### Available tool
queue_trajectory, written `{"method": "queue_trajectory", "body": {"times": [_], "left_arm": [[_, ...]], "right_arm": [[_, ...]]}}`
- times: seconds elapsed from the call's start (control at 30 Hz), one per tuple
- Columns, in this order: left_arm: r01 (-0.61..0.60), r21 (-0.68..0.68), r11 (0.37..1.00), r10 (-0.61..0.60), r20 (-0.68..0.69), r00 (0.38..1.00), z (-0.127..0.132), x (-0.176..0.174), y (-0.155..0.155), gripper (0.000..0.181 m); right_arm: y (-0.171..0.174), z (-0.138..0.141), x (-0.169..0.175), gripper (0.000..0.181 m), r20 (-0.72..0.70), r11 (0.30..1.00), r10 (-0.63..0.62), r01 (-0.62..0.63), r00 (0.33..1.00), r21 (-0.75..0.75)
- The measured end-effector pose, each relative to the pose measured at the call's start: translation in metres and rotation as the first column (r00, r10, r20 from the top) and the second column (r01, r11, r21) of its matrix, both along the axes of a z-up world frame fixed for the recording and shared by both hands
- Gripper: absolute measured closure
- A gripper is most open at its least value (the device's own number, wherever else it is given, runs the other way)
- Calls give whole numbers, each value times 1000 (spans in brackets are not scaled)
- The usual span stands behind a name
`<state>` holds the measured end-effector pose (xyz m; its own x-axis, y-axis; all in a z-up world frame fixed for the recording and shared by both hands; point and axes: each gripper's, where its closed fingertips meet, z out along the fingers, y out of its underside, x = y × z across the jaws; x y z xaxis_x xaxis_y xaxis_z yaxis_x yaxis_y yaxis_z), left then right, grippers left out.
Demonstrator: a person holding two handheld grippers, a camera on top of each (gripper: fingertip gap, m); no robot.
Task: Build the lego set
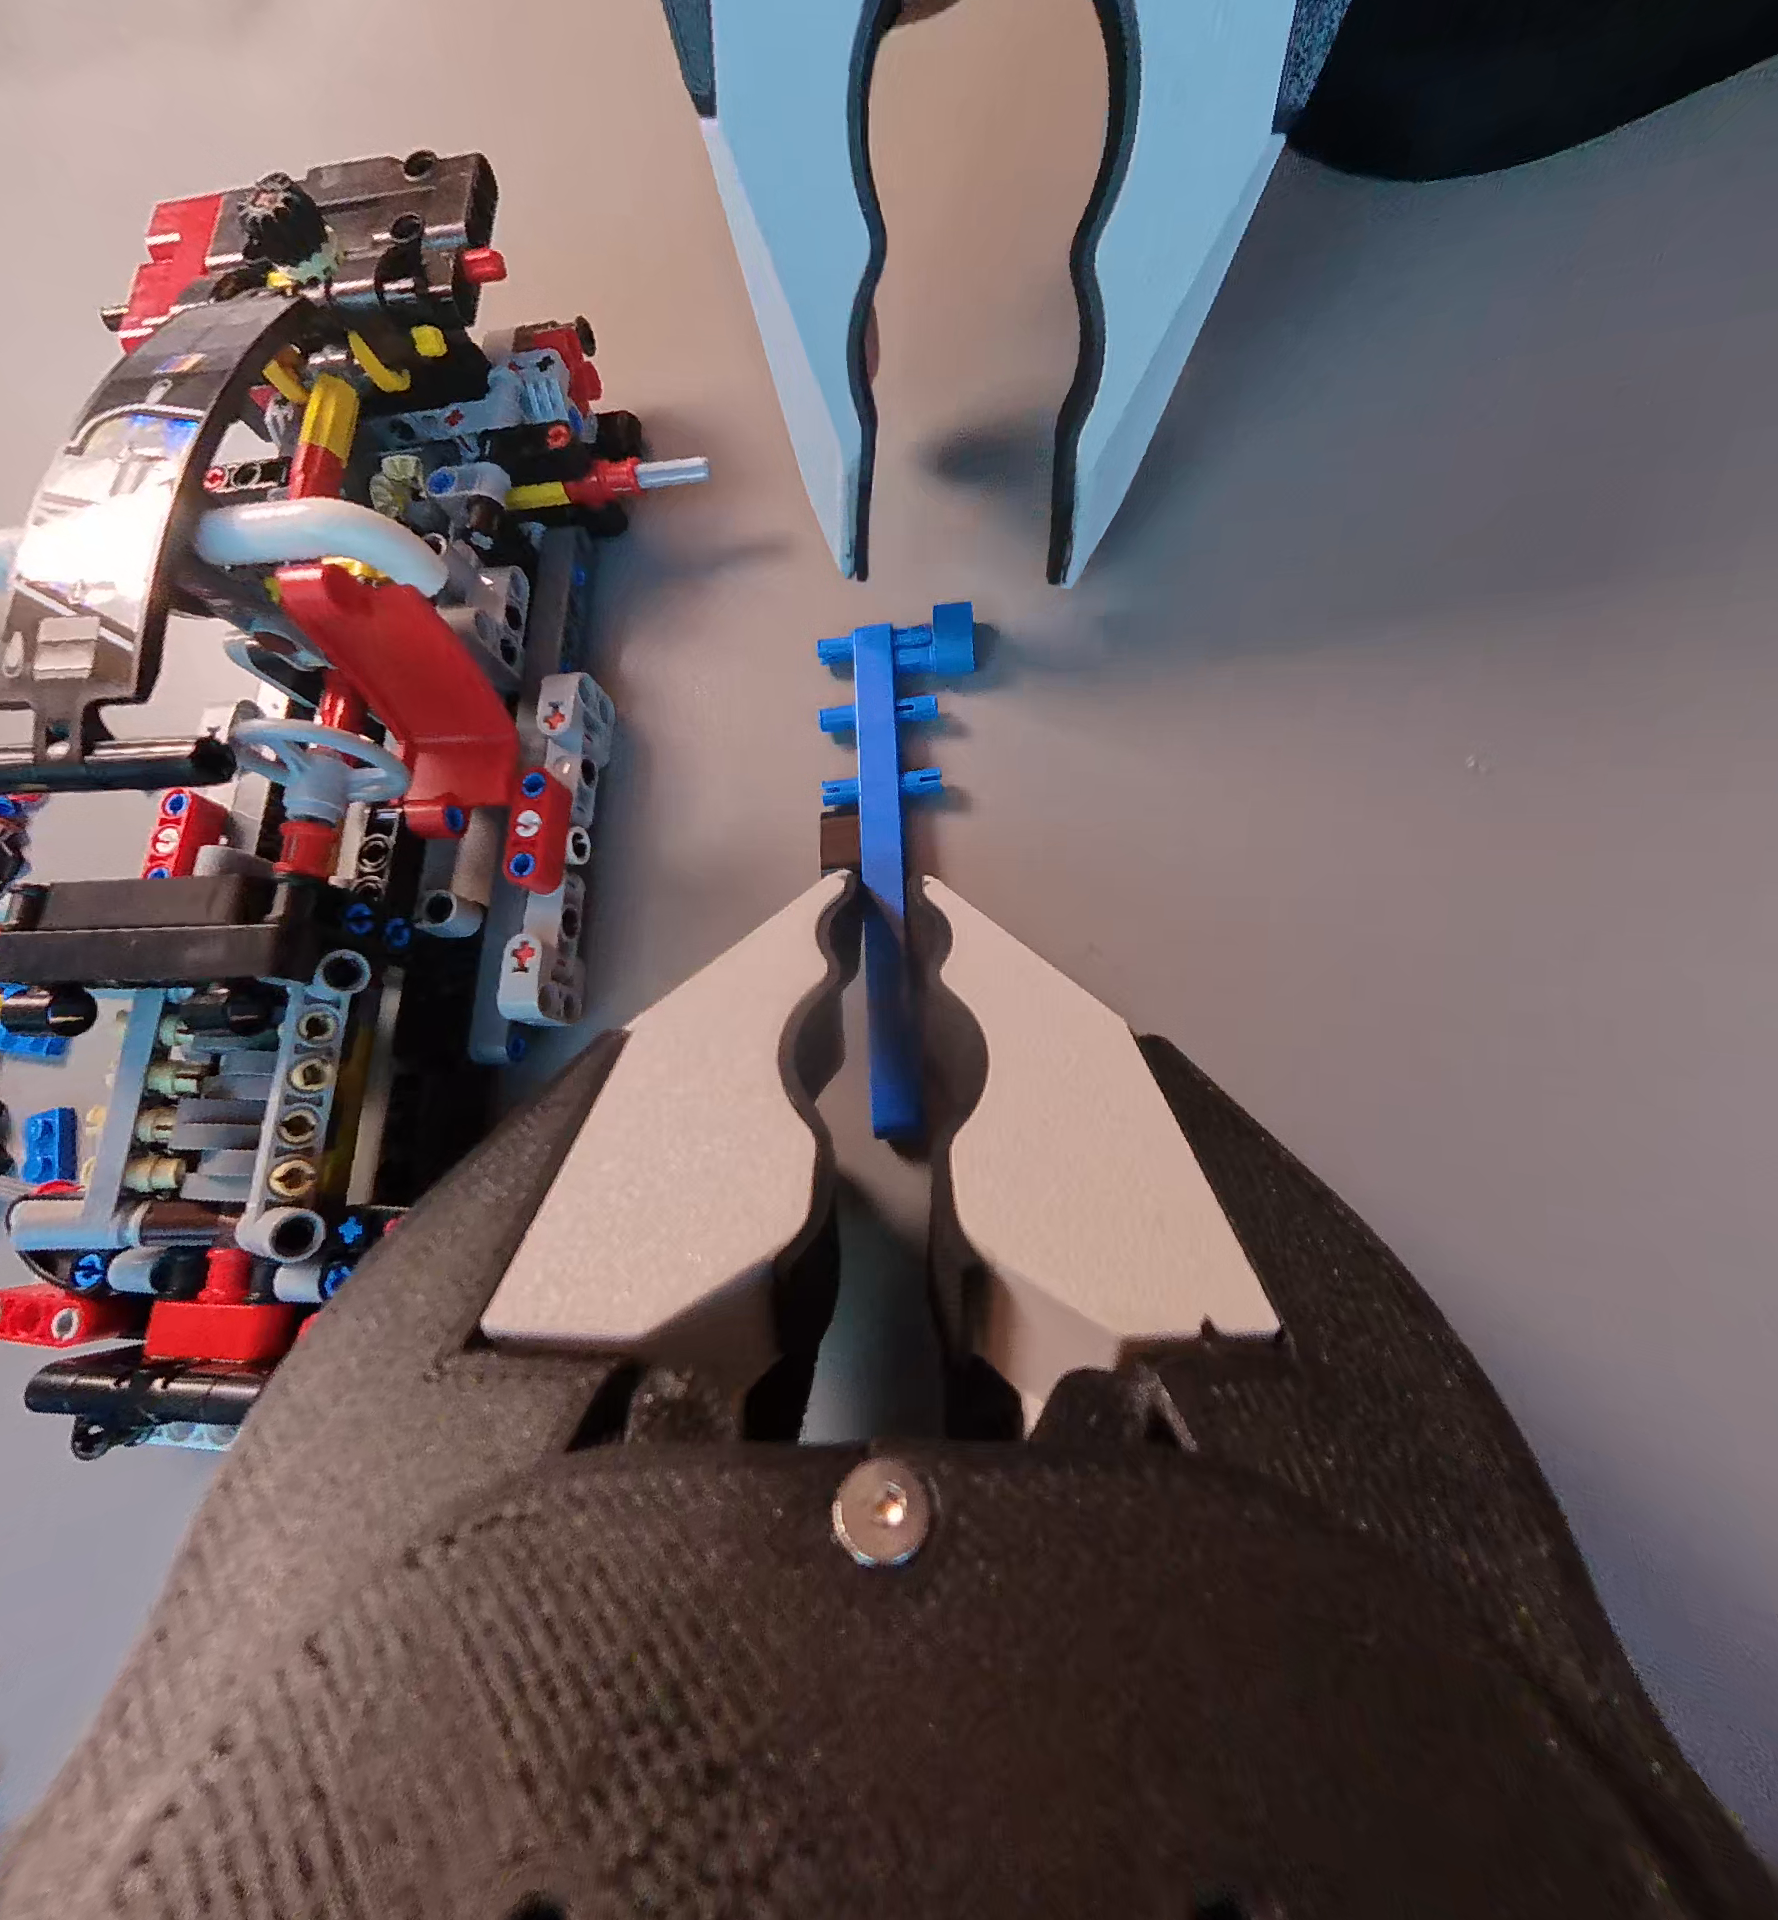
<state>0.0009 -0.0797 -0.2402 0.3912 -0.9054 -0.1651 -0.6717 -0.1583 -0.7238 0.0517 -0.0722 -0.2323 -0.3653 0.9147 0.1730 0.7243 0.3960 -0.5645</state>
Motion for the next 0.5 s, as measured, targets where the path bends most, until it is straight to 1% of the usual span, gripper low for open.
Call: {"method": "queue_trajectory", "body": {"times": [0.1, 0.23, 0.5], "left_arm": [[8, -3, 1000, -8, 2, 1000, 0, 1, -1, 175], [23, -7, 1000, -23, 4, 1000, 0, 4, -2, 175], [51, -9, 999, -51, 7, 999, 0, 7, -6, 175]], "right_arm": [[1, -2, 0, 145, -56, 998, -31, 28, 998, -50], [5, -6, -2, 146, -88, 993, -56, 46, 995, -112], [1, -7, -6, 151, -60, 994, -32, 26, 998, -107]]}}
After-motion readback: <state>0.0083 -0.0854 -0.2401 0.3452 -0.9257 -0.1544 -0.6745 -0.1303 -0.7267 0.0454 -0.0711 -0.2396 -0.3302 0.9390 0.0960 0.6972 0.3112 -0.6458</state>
